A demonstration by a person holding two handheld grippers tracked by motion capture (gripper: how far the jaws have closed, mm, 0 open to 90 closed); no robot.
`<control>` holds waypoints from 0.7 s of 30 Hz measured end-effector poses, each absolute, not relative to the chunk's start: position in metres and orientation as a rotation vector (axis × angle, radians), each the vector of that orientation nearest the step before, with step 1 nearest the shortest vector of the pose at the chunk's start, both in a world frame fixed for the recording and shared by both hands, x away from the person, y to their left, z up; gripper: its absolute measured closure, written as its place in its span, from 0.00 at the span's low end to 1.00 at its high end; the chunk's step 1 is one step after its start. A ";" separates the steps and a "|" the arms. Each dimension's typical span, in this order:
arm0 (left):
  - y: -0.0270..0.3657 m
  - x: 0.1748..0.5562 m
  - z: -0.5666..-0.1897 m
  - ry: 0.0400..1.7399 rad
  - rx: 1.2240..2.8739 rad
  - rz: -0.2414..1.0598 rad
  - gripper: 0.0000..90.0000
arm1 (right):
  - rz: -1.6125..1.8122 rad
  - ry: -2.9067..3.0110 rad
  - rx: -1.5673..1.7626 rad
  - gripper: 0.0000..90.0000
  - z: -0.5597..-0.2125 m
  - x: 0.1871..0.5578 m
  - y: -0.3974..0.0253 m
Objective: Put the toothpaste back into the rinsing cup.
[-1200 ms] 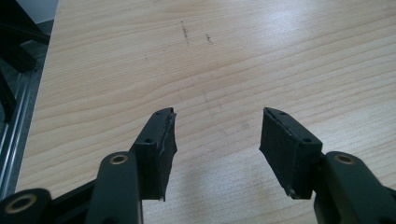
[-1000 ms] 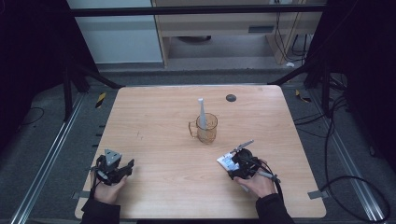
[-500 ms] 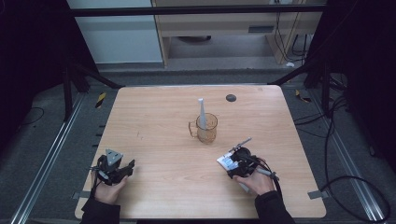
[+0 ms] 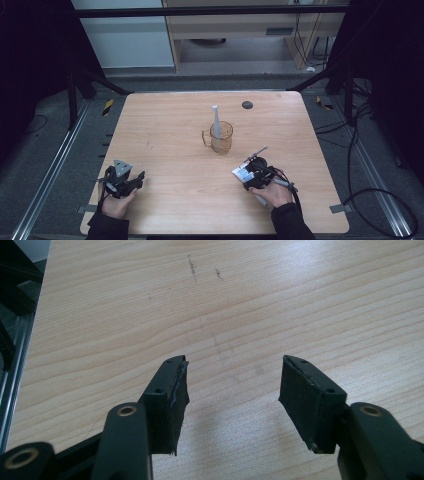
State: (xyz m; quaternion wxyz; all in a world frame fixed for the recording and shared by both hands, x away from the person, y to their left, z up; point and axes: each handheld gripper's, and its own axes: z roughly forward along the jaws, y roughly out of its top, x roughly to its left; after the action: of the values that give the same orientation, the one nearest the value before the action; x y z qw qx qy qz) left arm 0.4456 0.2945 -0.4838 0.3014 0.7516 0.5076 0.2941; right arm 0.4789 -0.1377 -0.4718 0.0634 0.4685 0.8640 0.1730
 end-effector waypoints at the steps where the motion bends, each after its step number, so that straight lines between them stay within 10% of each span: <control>1: 0.294 0.445 -0.484 1.347 1.993 0.781 0.49 | 0.517 2.608 1.416 0.55 -0.471 0.479 -0.138; 21: 0.295 0.446 -0.484 1.347 1.989 0.777 0.49 | 0.705 2.541 1.432 0.74 -0.455 0.475 -0.143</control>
State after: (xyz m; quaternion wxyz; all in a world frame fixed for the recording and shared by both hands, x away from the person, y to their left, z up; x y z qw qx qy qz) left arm 0.4459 0.2946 -0.4836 0.3035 0.7507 0.5082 0.2934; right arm 0.4749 -0.1428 -0.4554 0.0706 0.4760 0.8447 0.2343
